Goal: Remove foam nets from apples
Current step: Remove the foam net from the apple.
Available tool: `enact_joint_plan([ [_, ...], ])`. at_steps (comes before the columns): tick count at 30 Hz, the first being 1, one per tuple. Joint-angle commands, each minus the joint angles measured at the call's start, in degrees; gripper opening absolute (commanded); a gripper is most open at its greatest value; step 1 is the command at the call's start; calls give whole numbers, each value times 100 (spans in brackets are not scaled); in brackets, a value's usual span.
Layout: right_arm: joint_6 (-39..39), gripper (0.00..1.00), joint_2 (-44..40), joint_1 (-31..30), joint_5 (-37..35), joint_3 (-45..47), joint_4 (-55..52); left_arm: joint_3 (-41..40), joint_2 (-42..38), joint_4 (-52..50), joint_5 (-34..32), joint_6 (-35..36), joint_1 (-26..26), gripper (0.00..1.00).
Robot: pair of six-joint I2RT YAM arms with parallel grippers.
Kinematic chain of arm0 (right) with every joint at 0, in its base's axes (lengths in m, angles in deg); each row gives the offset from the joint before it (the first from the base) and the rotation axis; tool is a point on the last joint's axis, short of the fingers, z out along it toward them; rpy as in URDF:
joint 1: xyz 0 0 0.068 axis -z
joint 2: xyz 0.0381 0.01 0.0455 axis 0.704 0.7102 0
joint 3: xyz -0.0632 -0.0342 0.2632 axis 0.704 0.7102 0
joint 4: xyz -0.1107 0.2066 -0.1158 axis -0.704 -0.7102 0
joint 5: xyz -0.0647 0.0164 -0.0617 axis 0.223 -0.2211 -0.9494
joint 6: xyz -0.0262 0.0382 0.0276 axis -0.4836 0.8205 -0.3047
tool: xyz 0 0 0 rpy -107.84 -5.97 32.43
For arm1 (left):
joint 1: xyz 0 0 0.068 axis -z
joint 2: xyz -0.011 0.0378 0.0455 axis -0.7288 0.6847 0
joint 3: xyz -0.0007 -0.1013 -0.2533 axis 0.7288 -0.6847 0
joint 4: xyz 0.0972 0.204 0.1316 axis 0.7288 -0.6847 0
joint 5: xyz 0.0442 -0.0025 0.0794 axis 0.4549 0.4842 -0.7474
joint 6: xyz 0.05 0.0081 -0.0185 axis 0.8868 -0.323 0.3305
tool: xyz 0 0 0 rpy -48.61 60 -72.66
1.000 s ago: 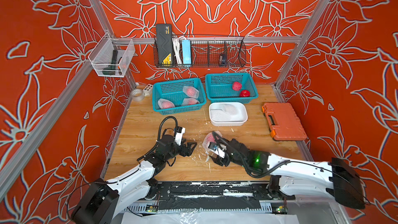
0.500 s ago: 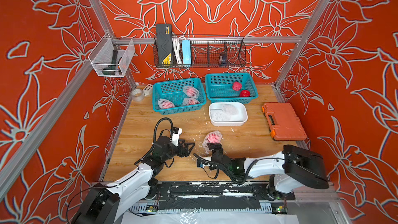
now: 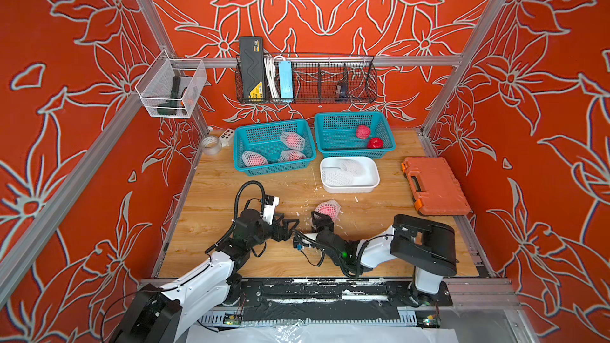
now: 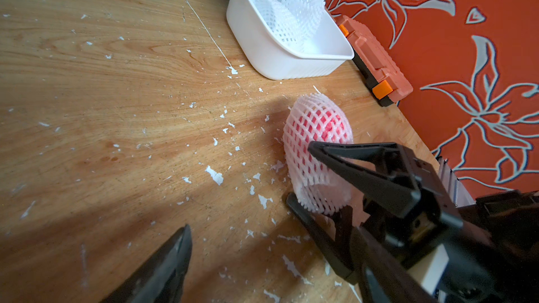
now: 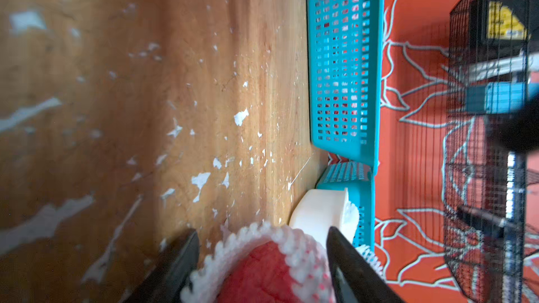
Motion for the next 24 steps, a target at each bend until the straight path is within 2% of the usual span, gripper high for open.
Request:
enact_joint_plan([
  [1, 128, 60, -24, 83, -102, -17, -102, -33, -39, 123, 64, 64, -33, 82],
  [3, 276, 59, -62, 155, -37, -60, -325, -16, -4, 134, 73, 70, -33, 82],
  [9, 301, 44, -4, 235, 71, -76, -213, 15, 62, 115, 83, 77, -34, 82],
  [13, 480, 26, -144, 299, 243, -95, -241, 16, 25, 84, -47, 63, -33, 82],
  [24, 1145, 7, -1015, 474, 1019, 90, -654, -15, -73, 41, -188, -4, -32, 81],
])
